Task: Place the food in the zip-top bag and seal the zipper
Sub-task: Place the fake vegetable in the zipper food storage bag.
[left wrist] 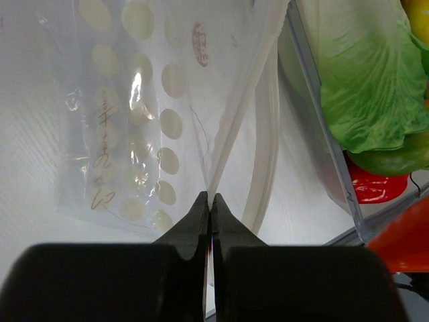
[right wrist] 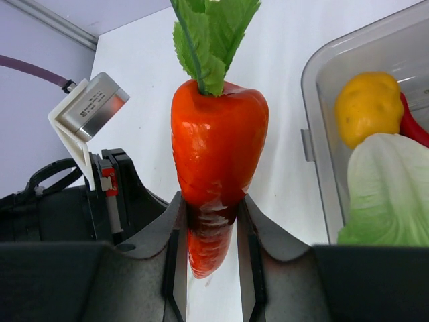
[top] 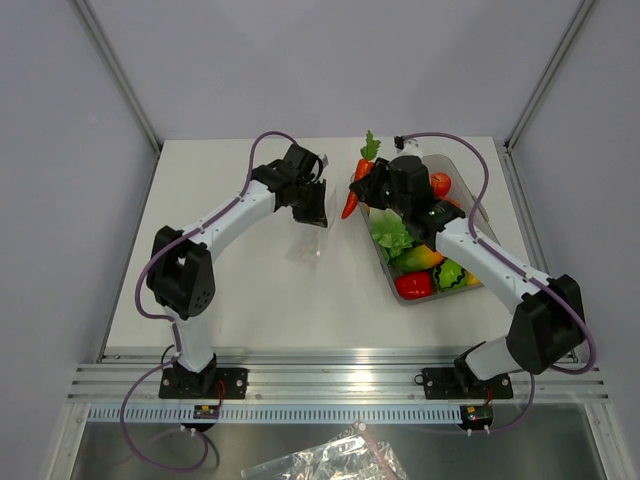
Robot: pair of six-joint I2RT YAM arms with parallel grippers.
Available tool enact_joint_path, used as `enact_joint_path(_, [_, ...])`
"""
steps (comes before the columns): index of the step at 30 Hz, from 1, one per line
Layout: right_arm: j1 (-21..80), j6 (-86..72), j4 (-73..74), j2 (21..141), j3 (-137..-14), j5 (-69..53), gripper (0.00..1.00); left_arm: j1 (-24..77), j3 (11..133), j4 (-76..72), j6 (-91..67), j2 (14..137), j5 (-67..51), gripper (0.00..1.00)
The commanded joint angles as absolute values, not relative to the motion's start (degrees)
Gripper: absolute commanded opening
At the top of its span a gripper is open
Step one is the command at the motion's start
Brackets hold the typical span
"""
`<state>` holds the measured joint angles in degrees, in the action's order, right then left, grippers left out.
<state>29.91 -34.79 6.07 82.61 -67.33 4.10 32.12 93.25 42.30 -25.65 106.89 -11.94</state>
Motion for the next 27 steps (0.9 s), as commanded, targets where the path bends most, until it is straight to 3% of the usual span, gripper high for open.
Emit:
enact_joint_path(1, [32.42, -34.89, 3.61, 84.81, -71.45, 8.87, 0.0, 31.99, 95.36, 40.08, -26.63, 105.47, -17.4, 0.0])
enact_joint_path(13, [38.58, -34.01, 2.73, 91.14, -72.61, 21.7, 0.0, 31.64, 95.8, 39.64, -28.39, 104.5, -18.28, 0.0])
enact_joint_path(27, [41.66, -34.37, 2.9, 89.21, -63.99, 23.91, 0.0, 29.09, 94.39, 33.76, -33.13, 103.97, -25.66, 0.0])
